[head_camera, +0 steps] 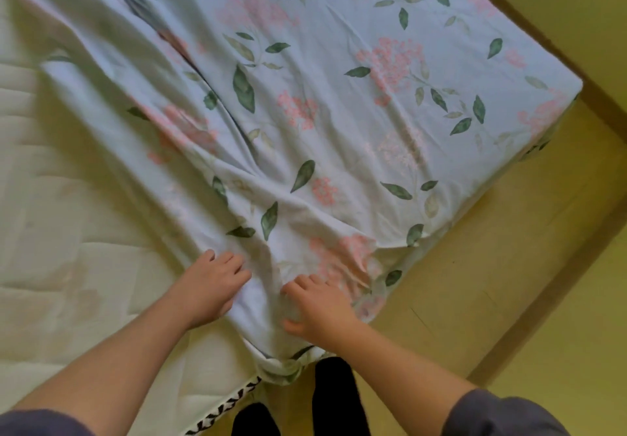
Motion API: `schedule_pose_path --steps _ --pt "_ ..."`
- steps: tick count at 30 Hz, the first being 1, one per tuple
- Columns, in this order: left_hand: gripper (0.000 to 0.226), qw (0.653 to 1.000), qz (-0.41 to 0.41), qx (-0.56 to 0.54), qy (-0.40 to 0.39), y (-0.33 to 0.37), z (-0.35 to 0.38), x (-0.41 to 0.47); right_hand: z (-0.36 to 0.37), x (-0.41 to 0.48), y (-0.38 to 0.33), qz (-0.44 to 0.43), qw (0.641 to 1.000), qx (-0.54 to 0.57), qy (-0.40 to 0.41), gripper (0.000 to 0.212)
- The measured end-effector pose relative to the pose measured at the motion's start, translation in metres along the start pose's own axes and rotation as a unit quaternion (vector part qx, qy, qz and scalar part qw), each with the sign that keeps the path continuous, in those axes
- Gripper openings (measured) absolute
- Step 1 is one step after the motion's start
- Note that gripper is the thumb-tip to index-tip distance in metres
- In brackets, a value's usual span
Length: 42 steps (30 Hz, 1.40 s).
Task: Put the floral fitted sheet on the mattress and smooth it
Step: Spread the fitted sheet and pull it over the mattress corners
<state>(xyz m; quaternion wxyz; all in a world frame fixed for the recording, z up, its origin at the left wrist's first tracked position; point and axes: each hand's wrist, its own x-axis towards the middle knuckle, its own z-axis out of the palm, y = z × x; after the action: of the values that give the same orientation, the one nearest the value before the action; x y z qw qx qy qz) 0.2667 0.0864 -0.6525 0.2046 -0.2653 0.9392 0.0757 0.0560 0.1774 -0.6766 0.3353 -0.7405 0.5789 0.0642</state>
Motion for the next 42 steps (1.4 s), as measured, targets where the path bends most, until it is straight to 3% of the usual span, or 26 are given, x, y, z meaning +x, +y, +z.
schedule_pose_path --steps 2,4,6,8,10,11,13,15,16,18,20,22,23,25,26,27,29,31,35,36,39,42 --pt "0.05 0.999 0.007 0.001 -0.038 -0.013 0.01 -0.009 0.012 0.01 -0.013 0.018 0.997 -0.078 -0.014 0.054" --pt "0.041 0.999 0.021 0.029 -0.008 -0.025 0.014 -0.01 0.016 0.021 -0.018 0.021 0.994 -0.102 0.018 0.032" --pt "0.027 0.999 -0.024 0.026 0.031 -0.03 0.012 -0.004 0.016 0.028 -0.018 0.026 0.998 -0.042 0.045 0.013" --pt "0.022 0.994 -0.091 -0.056 0.019 -0.026 0.008 0.006 0.011 0.028 -0.015 0.078 0.991 0.089 0.057 0.007" --pt "0.015 0.976 -0.151 -0.159 -0.016 -0.019 0.0 0.022 0.004 0.02 -0.012 0.128 0.964 0.225 0.064 0.01" --pt "0.014 0.973 -0.154 -0.169 -0.023 -0.017 -0.006 0.03 -0.002 0.016 -0.014 0.127 0.956 0.26 0.05 0.022" --pt "0.014 0.974 -0.136 -0.179 -0.016 -0.017 -0.017 0.042 -0.008 0.015 -0.02 0.11 0.956 0.27 0.009 0.047" --pt "0.01 0.965 -0.172 -0.178 0.081 -0.02 -0.018 0.045 -0.01 0.024 -0.024 0.117 0.961 0.25 0.01 0.027" --pt "0.015 0.941 -0.238 -0.182 0.158 -0.023 -0.016 0.043 -0.013 0.031 -0.024 0.14 0.956 0.257 0.033 0.014" --pt "0.024 0.837 -0.422 -0.227 0.263 -0.024 -0.001 0.03 -0.02 0.045 -0.014 0.22 0.914 0.327 0.095 0.007" --pt "0.018 0.695 -0.56 -0.385 0.234 -0.016 0.019 0.019 -0.032 0.052 0.002 0.301 0.869 0.373 0.125 0.013" --pt "0.017 0.504 -0.577 -0.627 0.14 -0.004 0.028 0.029 -0.039 0.055 0.015 0.333 0.883 0.317 0.095 0.015" --pt "0.019 0.435 -0.551 -0.701 0.123 0.001 0.028 0.037 -0.04 0.055 0.017 0.332 0.899 0.273 0.08 0.011" --pt "0.02 0.385 -0.52 -0.749 0.143 0.003 0.02 0.054 -0.042 0.057 0.011 0.309 0.927 0.197 0.086 0.004" --pt "0.02 0.374 -0.514 -0.756 0.158 0.003 0.015 0.06 -0.042 0.058 0.006 0.284 0.939 0.165 0.105 0.013" --pt "0.02 0.37 -0.509 -0.758 0.17 0.002 0.012 0.064 -0.042 0.06 0.002 0.259 0.946 0.145 0.128 0.022" --pt "0.02 0.396 -0.517 -0.734 0.193 0.0 0.009 0.063 -0.044 0.064 -0.006 0.209 0.951 0.132 0.185 0.037" --pt "0.018 0.414 -0.521 -0.719 0.2 -0.002 0.008 0.056 -0.047 0.069 -0.015 0.143 0.959 0.131 0.207 0.04" --pt "0.012 0.363 -0.464 -0.788 0.179 -0.004 0.001 0.047 -0.048 0.083 -0.031 0.029 0.985 0.113 0.126 0.026" --pt "0.012 0.382 -0.464 -0.778 0.182 -0.006 0.001 0.043 -0.048 0.085 -0.032 0.024 0.99 0.084 0.107 0.022" --pt "0.016 0.527 -0.505 -0.66 0.177 -0.003 0.008 0.024 -0.048 0.086 -0.027 0.065 0.988 0.091 0.103 0.019" --pt "0.024 0.655 -0.49 -0.567 0.096 0.015 0.02 0.001 -0.048 0.082 -0.028 0.106 0.977 0.133 0.125 0.017"
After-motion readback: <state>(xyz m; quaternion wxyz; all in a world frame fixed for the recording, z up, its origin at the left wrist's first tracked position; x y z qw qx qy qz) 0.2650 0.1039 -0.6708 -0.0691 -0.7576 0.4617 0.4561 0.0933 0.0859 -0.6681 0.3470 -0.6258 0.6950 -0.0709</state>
